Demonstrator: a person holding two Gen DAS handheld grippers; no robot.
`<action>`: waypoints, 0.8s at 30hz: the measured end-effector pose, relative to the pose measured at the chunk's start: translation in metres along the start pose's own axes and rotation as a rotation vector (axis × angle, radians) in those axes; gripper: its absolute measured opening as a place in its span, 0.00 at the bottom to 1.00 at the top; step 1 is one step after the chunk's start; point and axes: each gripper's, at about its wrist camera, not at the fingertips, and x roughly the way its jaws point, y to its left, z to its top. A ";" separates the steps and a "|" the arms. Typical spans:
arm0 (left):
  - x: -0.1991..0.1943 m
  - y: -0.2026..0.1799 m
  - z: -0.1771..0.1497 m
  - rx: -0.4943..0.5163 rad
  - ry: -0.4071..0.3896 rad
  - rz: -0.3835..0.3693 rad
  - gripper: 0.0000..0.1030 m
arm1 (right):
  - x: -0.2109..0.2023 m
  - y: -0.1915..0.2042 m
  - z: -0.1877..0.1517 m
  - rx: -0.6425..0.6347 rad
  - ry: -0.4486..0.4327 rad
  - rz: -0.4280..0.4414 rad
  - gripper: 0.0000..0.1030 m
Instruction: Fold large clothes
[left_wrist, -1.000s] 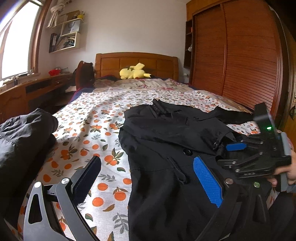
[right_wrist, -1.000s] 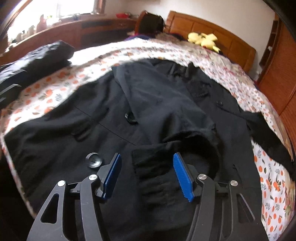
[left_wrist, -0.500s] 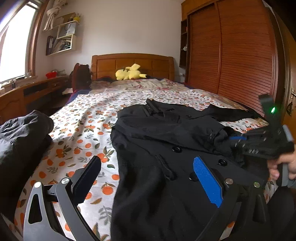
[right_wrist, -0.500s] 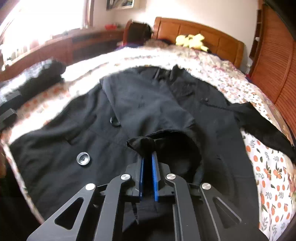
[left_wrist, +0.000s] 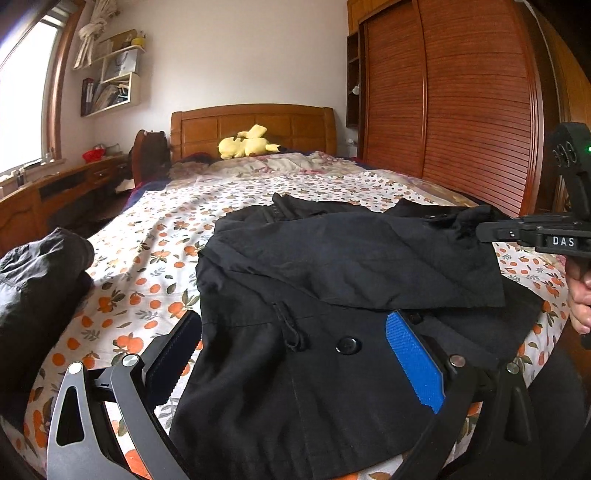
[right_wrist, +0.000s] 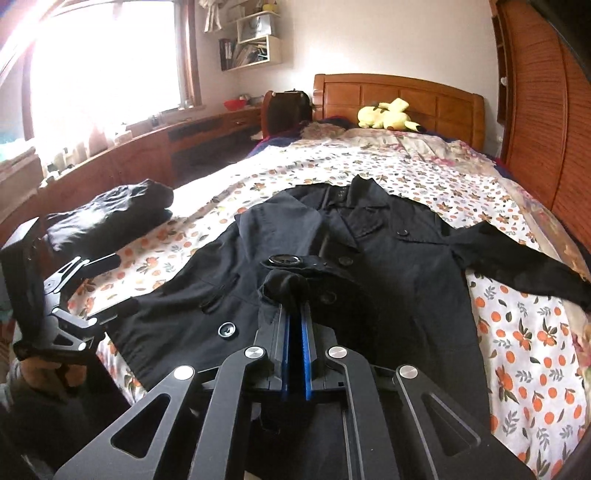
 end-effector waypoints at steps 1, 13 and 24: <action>-0.001 -0.001 0.001 0.001 0.000 0.001 0.98 | 0.000 -0.002 -0.001 -0.004 0.003 -0.010 0.03; 0.002 -0.032 0.020 0.057 0.007 0.031 0.98 | -0.004 -0.067 -0.016 0.004 -0.034 -0.198 0.13; 0.024 -0.075 0.033 0.095 0.056 0.031 0.98 | 0.033 -0.072 -0.025 -0.071 0.015 0.007 0.31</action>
